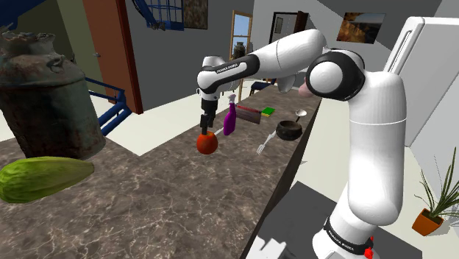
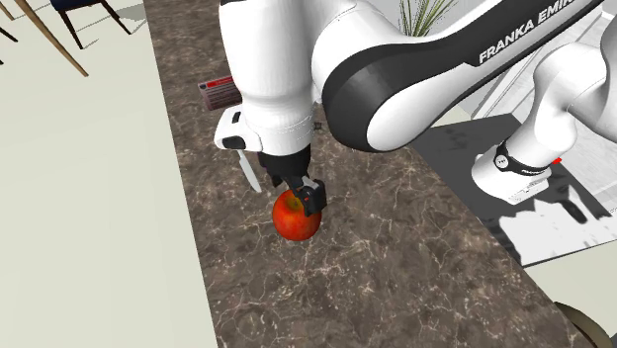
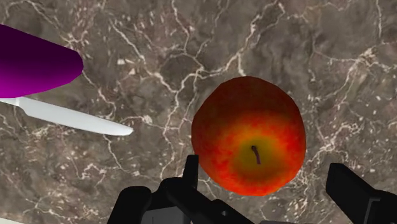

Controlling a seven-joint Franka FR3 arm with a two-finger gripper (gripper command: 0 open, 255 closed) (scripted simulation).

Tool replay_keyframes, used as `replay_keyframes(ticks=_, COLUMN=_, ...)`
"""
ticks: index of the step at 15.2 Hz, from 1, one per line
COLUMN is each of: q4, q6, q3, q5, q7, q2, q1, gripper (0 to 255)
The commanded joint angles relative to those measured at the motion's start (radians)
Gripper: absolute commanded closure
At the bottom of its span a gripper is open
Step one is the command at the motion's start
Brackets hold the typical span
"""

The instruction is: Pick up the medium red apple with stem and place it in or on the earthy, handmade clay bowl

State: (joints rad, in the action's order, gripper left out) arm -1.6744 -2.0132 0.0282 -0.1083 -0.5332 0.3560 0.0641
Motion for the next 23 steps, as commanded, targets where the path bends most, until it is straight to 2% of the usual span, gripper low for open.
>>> replay_keyframes(ticks=1, q4=0.0, q6=0.0, q3=0.0, q5=0.0, q7=0.0, q2=0.0, q1=0.0, gripper=0)
replay_keyframes(ticks=2, q4=0.0, q6=0.0, q3=0.0, q5=0.0, q7=0.0, q2=0.0, q1=0.0, gripper=255)
replay_keyframes(ticks=11, q4=0.0, q6=0.0, q3=0.0, q5=0.0, q7=0.0, q2=0.0, q1=0.0, gripper=255)
replay_keyframes(ticks=23, q4=0.109, q6=0.146, q3=0.002, q5=0.006, q7=0.014, q2=-0.037, q1=-0.001, gripper=255)
